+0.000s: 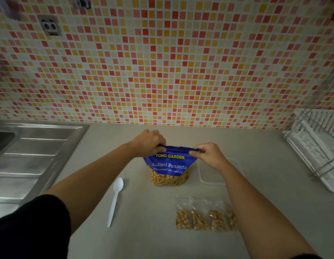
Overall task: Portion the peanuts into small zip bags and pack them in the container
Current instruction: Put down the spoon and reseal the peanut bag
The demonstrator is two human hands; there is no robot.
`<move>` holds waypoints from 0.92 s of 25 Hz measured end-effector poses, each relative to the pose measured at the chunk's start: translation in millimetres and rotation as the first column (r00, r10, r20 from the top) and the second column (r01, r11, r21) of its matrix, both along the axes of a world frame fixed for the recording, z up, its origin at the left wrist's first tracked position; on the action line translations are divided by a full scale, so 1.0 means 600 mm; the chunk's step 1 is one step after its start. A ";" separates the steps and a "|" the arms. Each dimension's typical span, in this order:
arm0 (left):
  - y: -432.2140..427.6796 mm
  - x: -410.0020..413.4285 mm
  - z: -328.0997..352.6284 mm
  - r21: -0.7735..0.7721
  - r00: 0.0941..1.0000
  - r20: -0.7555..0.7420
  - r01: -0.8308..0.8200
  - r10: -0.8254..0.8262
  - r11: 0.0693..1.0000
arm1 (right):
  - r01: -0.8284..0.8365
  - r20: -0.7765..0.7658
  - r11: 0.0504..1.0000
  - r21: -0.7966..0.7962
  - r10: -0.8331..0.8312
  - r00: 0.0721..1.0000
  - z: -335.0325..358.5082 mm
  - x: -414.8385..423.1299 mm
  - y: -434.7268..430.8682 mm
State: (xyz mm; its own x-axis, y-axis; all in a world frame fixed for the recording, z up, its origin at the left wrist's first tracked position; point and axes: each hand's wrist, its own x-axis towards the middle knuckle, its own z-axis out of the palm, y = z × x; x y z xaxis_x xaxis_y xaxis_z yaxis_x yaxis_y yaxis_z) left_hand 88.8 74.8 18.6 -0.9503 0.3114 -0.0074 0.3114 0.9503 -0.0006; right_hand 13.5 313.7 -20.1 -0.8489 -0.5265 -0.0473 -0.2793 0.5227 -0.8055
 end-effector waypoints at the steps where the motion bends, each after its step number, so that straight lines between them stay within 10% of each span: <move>1: -0.013 0.007 0.000 -0.012 1.000 -0.017 0.000 -0.001 1.000 | -0.002 -0.007 1.000 -0.001 0.002 1.000 0.000 0.001 0.001; 10: -0.079 0.042 -0.011 -0.009 0.986 -0.158 0.059 -0.060 0.998 | -0.030 0.008 0.999 0.020 0.030 1.000 0.006 0.004 -0.003; 13: -0.074 0.059 -0.013 0.189 0.983 -0.099 -0.137 0.157 0.972 | -0.009 -0.081 1.000 -0.007 0.008 0.997 0.010 0.015 -0.008; 17: -0.046 0.109 -0.069 0.788 0.852 0.198 -0.433 0.485 0.438 | 0.200 0.132 0.962 -0.187 -0.177 0.975 -0.028 0.055 -0.004; 23: 0.023 0.122 -0.151 0.829 0.779 0.528 -0.560 0.339 -0.004 | 0.241 0.309 0.950 -0.200 -0.172 0.935 -0.088 0.087 -0.032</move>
State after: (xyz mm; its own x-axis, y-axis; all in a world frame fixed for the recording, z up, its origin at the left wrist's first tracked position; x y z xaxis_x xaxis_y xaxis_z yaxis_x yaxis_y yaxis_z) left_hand 162.1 88.7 -72.2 -0.9165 -0.3161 -0.2450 -0.2898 0.1027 0.9516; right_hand 65.6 294.5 -73.1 -0.9083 -0.3665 -0.2015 0.0736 0.3342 -0.9396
